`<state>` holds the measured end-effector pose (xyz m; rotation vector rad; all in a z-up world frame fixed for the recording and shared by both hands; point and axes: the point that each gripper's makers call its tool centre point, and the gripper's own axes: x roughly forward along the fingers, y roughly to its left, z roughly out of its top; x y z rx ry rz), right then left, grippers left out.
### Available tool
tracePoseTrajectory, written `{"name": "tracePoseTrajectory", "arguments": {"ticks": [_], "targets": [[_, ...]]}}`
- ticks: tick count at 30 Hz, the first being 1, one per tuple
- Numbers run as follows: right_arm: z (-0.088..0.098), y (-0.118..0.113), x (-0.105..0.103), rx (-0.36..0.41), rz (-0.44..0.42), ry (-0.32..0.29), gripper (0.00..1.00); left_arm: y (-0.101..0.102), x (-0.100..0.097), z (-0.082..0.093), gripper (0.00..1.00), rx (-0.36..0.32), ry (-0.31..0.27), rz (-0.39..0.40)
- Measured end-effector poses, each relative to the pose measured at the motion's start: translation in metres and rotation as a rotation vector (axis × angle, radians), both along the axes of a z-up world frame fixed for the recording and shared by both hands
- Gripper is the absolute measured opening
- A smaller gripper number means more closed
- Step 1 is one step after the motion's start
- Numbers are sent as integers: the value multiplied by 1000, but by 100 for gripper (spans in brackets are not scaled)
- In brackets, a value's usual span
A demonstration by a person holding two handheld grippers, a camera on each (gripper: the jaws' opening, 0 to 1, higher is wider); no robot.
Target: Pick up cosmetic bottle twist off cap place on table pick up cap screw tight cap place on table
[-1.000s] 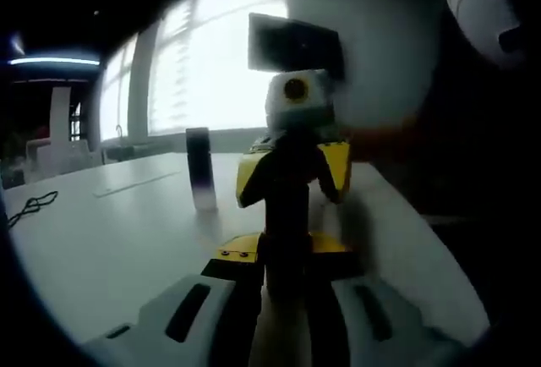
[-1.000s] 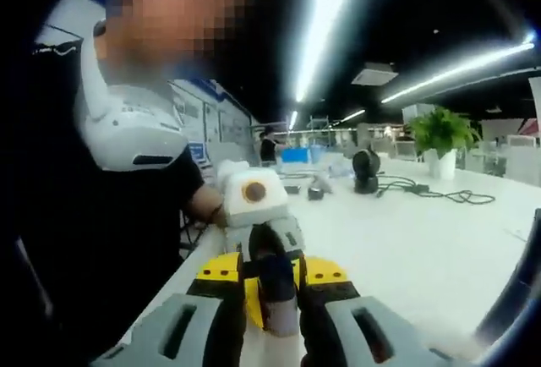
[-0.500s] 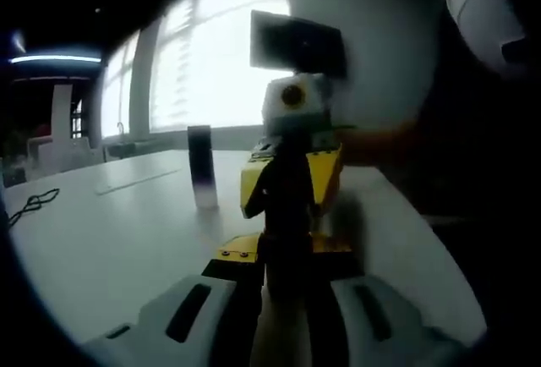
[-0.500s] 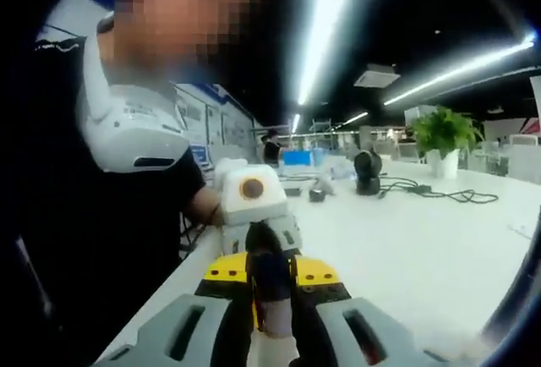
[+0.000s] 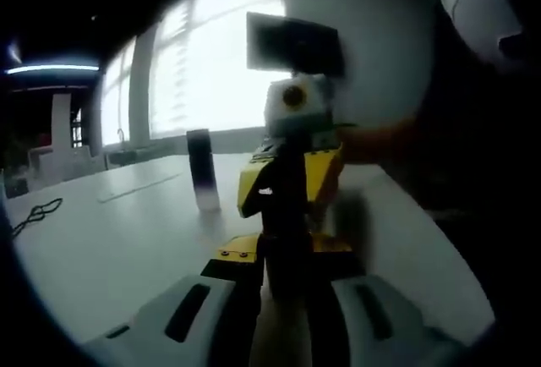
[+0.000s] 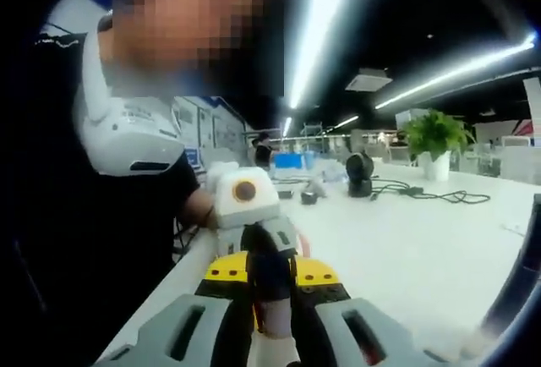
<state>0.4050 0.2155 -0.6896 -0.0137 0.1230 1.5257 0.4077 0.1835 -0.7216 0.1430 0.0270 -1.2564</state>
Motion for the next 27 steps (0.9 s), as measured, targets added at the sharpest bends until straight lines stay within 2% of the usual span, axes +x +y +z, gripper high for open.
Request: {"name": "tracePoseTrajectory", "arguments": {"ticks": [6, 9, 14, 16, 17, 20, 21, 22, 23, 26, 27], "targets": [[0, 0, 1, 1, -7, 4, 10, 0, 0, -1, 10, 21, -35, -1], [0, 1, -1, 0, -3, 4, 10, 1, -1, -2, 10, 22, 11, -5], [0, 1, -1, -2, -2, -4, 10, -1, 0, -2, 10, 17, 10, -2], [0, 0, 1, -2, -9, -6, 10, -3, 2, -1, 10, 22, -43, -2], [0, 0, 0, -1, -8, -5, 10, -3, 1, -1, 10, 17, -24, 3], [0, 0, 0, 2, -8, -3, 10, -3, 2, -1, 10, 16, -21, 3], [0, 0, 0, 2, -8, -3, 10, -3, 3, -1, 9, 14, -6, 6], [0, 0, 0, 3, -9, -4, 10, -2, 3, -1, 9, 11, 34, 11], [0, 0, 0, 4, -7, 0, 10, -1, 1, -1, 9, 11, 44, 8], [0, 1, 0, 8, -9, 1, 10, -1, 0, -2, 9, 19, 30, 8], [0, 1, 0, 8, -9, 1, 10, -1, 0, -1, 9, 27, -4, -2]]}}
